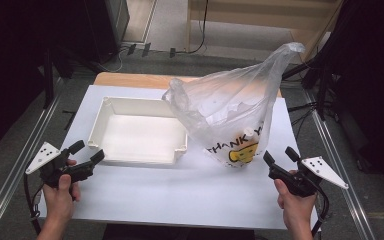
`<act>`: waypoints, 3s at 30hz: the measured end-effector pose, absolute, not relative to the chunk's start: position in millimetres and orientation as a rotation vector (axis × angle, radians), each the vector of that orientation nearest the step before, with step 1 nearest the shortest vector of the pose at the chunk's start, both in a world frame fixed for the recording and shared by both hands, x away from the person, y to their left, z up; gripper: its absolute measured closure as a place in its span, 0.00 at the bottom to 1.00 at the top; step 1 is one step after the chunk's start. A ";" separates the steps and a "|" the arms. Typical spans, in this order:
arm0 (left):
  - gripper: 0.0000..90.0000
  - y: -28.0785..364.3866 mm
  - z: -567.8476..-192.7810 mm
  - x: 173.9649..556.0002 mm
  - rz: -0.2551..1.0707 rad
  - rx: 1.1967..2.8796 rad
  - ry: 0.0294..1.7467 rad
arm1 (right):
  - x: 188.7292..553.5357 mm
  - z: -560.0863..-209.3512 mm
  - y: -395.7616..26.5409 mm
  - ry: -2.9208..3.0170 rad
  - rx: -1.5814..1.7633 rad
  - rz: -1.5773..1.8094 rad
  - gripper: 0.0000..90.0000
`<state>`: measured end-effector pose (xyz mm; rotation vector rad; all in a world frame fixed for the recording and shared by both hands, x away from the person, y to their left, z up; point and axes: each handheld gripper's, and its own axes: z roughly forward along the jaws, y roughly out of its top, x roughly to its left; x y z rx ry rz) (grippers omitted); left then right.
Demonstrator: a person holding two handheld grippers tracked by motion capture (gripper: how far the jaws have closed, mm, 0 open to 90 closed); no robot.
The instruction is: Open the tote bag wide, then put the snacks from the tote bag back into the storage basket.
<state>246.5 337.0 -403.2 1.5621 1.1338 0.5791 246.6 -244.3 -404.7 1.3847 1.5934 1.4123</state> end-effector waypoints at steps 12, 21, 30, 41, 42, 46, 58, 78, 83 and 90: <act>0.17 292.7 -392.7 258.9 0.494 1.588 1.041 | 268.6 -378.2 -215.8 1.651 1.333 1.431 0.20; 0.17 251.4 -385.3 269.0 0.476 1.635 0.970 | 282.3 -365.7 -203.0 1.679 1.315 1.440 0.18; 0.17 217.3 -377.6 276.1 0.472 1.667 0.921 | 290.8 -358.0 -196.1 1.710 1.302 1.448 0.17; 0.17 185.4 -372.6 283.8 0.450 1.678 0.871 | 299.4 -357.1 -189.2 1.723 1.303 1.459 0.17; 0.17 182.5 -371.7 284.2 0.449 1.681 0.865 | 300.3 -356.8 -188.8 1.726 1.307 1.465 0.17; 0.17 171.0 -368.0 285.1 0.447 1.693 0.840 | 304.2 -356.8 -185.3 1.762 1.286 1.480 0.25; 0.18 145.1 -360.5 286.7 0.432 1.702 0.788 | 300.0 -358.0 -185.1 1.755 1.246 1.467 0.94; 0.82 117.1 -337.8 293.2 0.412 1.659 0.756 | 286.5 -360.6 -198.0 1.722 1.189 1.478 1.00; 1.00 110.2 -343.3 299.2 0.345 1.660 0.757 | 283.3 -364.9 -202.8 1.711 1.204 1.455 1.00; 1.00 83.3 -365.9 301.3 0.310 1.747 0.757 | 280.4 -381.2 -220.2 1.692 1.280 1.377 1.00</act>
